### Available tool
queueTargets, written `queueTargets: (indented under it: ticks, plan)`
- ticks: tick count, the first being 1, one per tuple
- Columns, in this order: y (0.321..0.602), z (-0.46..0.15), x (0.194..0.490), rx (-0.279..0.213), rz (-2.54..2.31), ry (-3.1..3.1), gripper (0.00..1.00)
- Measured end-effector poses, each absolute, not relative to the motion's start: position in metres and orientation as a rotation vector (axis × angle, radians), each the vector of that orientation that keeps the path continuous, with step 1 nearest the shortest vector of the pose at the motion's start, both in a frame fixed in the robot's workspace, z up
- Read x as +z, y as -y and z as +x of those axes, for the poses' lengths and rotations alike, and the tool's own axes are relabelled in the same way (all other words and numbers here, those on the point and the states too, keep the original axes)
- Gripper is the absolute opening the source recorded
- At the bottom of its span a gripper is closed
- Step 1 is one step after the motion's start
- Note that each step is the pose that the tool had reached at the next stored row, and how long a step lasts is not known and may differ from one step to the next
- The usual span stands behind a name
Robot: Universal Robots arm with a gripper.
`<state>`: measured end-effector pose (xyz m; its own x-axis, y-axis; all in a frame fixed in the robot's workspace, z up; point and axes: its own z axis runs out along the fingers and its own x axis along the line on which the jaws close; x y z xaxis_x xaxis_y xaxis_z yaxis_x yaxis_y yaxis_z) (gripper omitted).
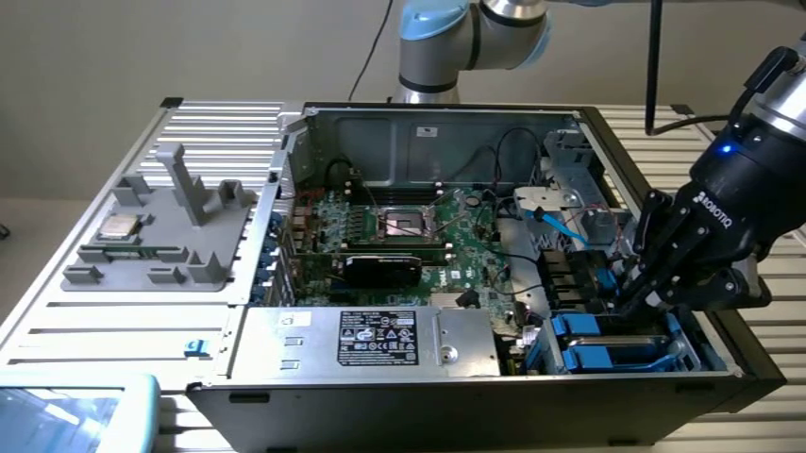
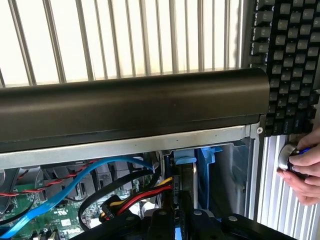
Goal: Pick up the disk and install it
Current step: 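Insert the first disk wire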
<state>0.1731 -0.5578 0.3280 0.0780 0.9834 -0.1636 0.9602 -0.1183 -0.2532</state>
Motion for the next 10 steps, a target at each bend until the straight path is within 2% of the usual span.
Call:
queueTargets:
  ticks: [10]
  plan:
    - [0.5579,0.1727,0.3220,0.450,-2.267,2.004,0.16]
